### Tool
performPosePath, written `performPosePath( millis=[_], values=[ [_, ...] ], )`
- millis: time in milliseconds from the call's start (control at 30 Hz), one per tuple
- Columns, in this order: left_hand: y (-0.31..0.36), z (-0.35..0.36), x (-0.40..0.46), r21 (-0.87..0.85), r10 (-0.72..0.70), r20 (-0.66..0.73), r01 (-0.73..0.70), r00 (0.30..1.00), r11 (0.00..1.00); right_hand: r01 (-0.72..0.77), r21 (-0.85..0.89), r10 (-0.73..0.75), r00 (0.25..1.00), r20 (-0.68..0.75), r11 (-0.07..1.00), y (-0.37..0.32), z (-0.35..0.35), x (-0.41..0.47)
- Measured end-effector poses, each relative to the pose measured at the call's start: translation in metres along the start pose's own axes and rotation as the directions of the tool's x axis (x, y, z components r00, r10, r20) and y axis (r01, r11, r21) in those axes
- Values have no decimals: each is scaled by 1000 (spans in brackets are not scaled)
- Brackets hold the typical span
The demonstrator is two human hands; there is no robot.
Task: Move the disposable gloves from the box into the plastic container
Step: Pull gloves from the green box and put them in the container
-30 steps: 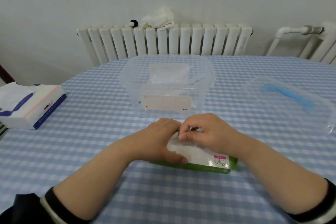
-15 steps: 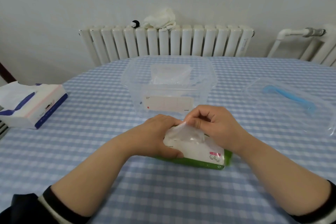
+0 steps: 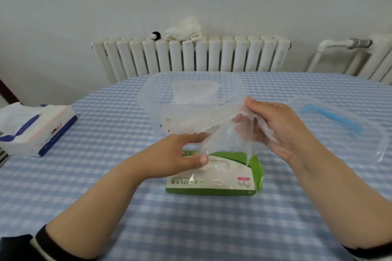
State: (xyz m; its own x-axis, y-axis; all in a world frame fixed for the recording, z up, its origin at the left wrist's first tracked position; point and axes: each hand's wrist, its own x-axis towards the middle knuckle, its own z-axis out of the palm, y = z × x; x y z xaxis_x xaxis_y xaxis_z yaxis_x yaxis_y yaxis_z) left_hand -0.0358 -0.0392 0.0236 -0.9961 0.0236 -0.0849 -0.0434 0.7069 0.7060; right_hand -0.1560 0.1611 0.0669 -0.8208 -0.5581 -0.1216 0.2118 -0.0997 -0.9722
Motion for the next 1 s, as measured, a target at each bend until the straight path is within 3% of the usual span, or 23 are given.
performPosePath(
  millis=[67,100,167,200,234,267,334,400,434,500,567,634,701,801,867,1001],
  values=[
    [5,-5,0,-154,74,-214,-109,974,982,-52,23,51,999,17,998,0,-1,1],
    [8,-5,0,-213,87,-377,-178,922,961,-83,51,82,996,36,995,1,-1,0],
    [17,-3,-2,-214,90,-691,-321,717,922,-138,147,128,989,74,979,3,-1,1],
    [20,-1,-3,-98,147,-803,-371,578,924,-158,218,142,986,88,963,3,-2,0],
    [21,1,-6,45,237,-852,-386,466,921,-176,296,151,983,105,939,4,-1,-1],
    [23,3,-8,160,324,-856,-391,402,907,-179,366,143,982,123,913,5,0,-1],
    [23,10,-10,286,452,-815,-426,363,858,-139,465,75,985,155,874,7,4,-3],
    [26,20,-5,323,521,-738,-454,429,830,-44,536,-44,988,150,843,7,9,-6],
    [29,25,-2,323,509,-692,-412,512,852,9,560,-106,984,141,829,7,11,-8],
    [43,32,3,238,315,-603,-211,733,948,90,569,-191,974,120,818,7,15,-11],
    [58,37,8,-24,99,-515,-130,852,991,128,542,-212,973,95,831,7,16,-14],
    [72,37,16,-369,-15,-491,-192,871,910,128,527,-211,972,101,840,10,17,-14],
    [83,30,23,-634,-129,-507,-267,852,726,140,531,-217,973,84,836,10,18,-12],
    [94,12,36,-794,-209,-495,-341,843,504,261,506,-322,946,36,822,10,16,-9],
    [97,-5,43,-783,-197,-494,-335,847,524,332,457,-390,920,35,825,8,14,-9],
    [88,-52,60,-479,-103,-489,-169,866,861,342,443,-365,930,-35,829,10,8,-5]
  ],
)
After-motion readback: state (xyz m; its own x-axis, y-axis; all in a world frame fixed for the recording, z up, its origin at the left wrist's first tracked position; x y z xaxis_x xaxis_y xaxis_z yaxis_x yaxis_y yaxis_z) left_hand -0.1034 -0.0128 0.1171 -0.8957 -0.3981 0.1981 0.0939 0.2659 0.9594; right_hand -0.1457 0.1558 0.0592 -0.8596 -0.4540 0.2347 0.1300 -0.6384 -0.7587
